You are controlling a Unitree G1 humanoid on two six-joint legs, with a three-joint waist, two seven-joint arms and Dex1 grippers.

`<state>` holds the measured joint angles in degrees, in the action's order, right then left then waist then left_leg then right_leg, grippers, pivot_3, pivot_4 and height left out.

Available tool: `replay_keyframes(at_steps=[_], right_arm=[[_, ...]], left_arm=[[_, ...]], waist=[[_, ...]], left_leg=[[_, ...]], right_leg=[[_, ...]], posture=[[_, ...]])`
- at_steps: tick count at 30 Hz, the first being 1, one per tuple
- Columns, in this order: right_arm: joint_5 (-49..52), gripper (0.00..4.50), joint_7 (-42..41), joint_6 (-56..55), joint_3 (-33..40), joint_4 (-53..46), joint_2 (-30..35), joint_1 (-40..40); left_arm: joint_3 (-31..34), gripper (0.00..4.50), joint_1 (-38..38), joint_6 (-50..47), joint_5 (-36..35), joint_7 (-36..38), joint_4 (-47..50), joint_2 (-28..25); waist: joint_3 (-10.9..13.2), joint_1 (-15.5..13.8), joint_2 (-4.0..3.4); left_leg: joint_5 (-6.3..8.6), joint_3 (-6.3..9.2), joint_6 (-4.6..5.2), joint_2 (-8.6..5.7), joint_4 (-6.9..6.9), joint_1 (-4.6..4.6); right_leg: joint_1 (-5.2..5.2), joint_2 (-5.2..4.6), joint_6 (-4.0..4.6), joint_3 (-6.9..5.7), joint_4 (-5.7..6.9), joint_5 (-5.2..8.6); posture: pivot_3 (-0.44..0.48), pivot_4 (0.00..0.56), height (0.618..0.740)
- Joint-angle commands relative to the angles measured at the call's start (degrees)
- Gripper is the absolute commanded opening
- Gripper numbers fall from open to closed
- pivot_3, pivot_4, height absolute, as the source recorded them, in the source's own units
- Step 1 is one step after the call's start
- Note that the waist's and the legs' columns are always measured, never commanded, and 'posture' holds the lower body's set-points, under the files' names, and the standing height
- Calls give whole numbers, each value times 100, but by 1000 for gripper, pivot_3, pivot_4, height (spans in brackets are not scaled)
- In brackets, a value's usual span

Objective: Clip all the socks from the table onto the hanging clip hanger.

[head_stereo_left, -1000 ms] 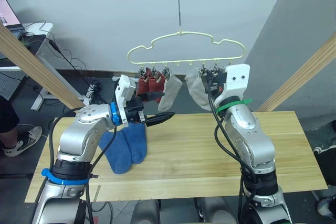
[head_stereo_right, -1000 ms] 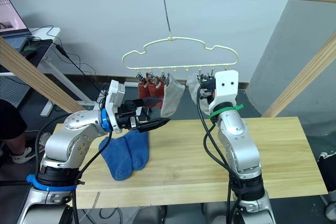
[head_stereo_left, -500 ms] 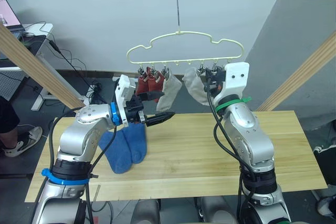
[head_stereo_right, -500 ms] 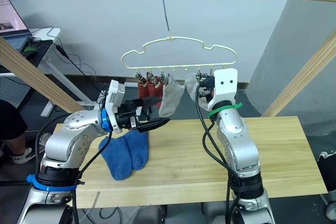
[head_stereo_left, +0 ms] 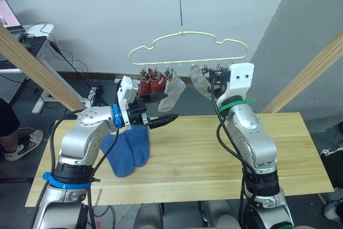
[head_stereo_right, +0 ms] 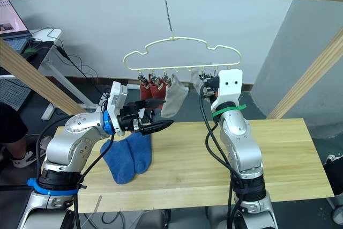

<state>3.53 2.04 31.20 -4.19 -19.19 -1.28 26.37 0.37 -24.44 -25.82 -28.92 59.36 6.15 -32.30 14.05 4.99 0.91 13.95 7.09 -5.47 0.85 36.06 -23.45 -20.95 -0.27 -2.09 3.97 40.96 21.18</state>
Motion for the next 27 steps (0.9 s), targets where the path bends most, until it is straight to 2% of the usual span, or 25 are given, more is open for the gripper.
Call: replay_keyframes(at_steps=[1,19,22,26,27], right_arm=[[30,1537,-37,-179,30,-45,-65,139],[85,1537,-114,-210,79,61,-258,217],[104,1008,-105,-198,93,66,-272,217],[130,93,-84,-195,154,83,-277,217],[145,43,-76,-183,181,75,-280,208]], left_arm=[[40,4500,-56,105,-5,-5,89,-14],[45,4500,-31,164,42,0,74,-2],[46,4500,-19,155,34,-8,96,4],[35,4500,-5,147,31,-24,122,21],[32,4500,5,141,27,-29,137,24]], waist=[[0,0,0],[0,0,0],[0,0,0],[0,0,0],[0,-1,0]], left_leg=[[0,0,0,0,0,0],[0,-3,0,0,0,-2],[0,-3,1,0,0,-2],[-1,-3,1,0,0,-3],[-1,-3,1,0,0,-3]], right_leg=[[0,0,0,0,0,0],[-7,0,0,3,3,0],[-8,0,0,3,4,0],[-9,0,0,3,4,0],[-9,0,0,4,5,0]], posture=[[-36,229,740],[-29,231,740],[-28,232,740],[-27,234,740],[-28,234,740]])
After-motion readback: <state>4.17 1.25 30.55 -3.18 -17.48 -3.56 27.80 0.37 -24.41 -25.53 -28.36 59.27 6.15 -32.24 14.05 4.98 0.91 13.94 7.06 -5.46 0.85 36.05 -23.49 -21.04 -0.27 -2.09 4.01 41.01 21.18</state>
